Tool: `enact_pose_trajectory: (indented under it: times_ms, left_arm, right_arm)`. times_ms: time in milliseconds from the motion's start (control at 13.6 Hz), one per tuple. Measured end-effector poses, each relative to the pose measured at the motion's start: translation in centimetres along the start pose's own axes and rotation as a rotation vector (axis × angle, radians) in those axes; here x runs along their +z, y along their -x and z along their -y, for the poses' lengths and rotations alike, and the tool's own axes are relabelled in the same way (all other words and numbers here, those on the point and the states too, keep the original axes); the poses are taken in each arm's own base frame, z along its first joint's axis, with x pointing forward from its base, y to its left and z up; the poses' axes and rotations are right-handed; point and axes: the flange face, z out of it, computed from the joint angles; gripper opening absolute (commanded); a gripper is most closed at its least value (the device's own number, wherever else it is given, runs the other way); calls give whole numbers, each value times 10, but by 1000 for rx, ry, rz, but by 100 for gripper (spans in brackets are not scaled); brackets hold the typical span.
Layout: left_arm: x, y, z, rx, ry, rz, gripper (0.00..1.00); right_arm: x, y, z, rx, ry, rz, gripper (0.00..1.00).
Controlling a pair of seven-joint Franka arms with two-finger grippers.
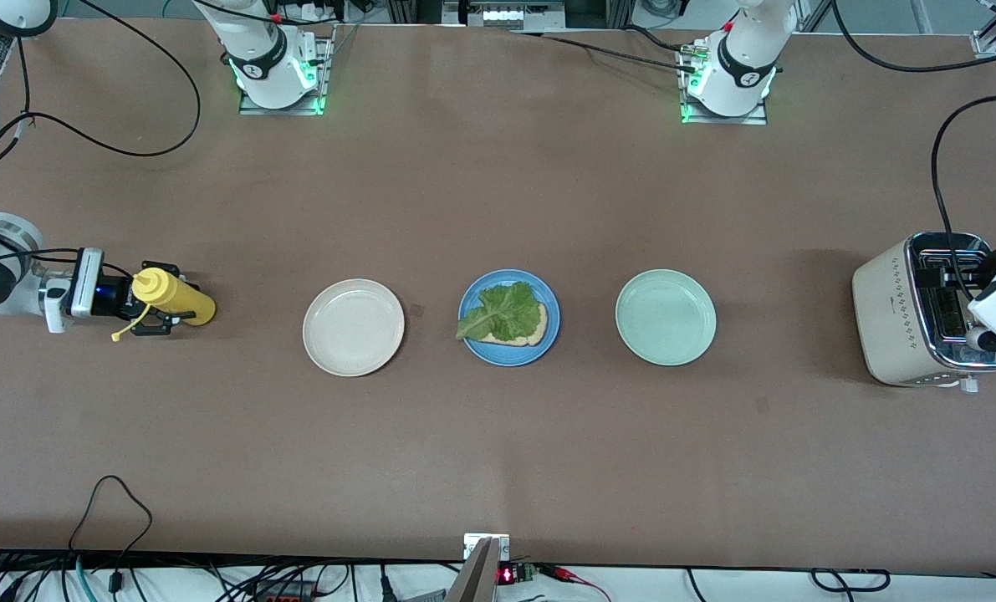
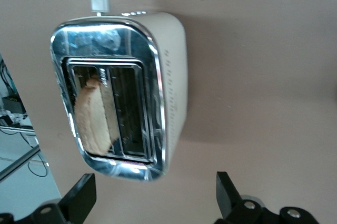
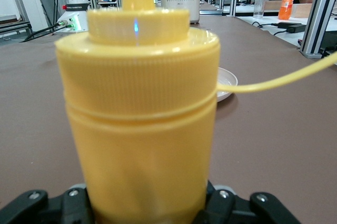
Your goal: Make sandwich in blue plate with both arms
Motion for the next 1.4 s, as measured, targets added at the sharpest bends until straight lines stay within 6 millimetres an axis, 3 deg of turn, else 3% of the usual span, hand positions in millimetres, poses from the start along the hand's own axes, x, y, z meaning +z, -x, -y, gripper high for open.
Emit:
enact_pose_trajectory:
  times_ms: [369, 590, 664, 811, 885, 959, 1033, 1254, 1402]
  left_arm:
    - [50, -4, 53, 46, 14, -81, 100]
    - [82, -1, 79, 59, 28, -113, 100]
    - [89, 0, 83, 61, 32, -113, 91]
    - [98, 0, 84, 63, 40, -106, 54]
    - [100, -1, 83, 65, 42, -103, 38]
    - [100, -1, 83, 69, 42, -102, 31]
    - [101, 0, 82, 77, 42, -101, 16]
    - [103, 2, 88, 124, 42, -100, 2]
    - [103, 3, 91, 133, 42, -97, 0]
  right_arm:
    - [-21, -11, -8, -30, 10, -2, 100]
    - [-71, -11, 2, -25, 26, 21, 100]
    - [-94, -9, 10, -17, 33, 33, 100]
    - [-138, -16, 21, -14, 58, 70, 100]
    - [-160, -29, 23, -13, 77, 101, 100]
    - [-179, -48, 22, 1, 96, 131, 100]
    - [-194, -71, 21, 24, 115, 160, 100]
    - [-224, -160, 12, 107, 159, 255, 100]
    - [-222, -229, 2, 178, 168, 335, 100]
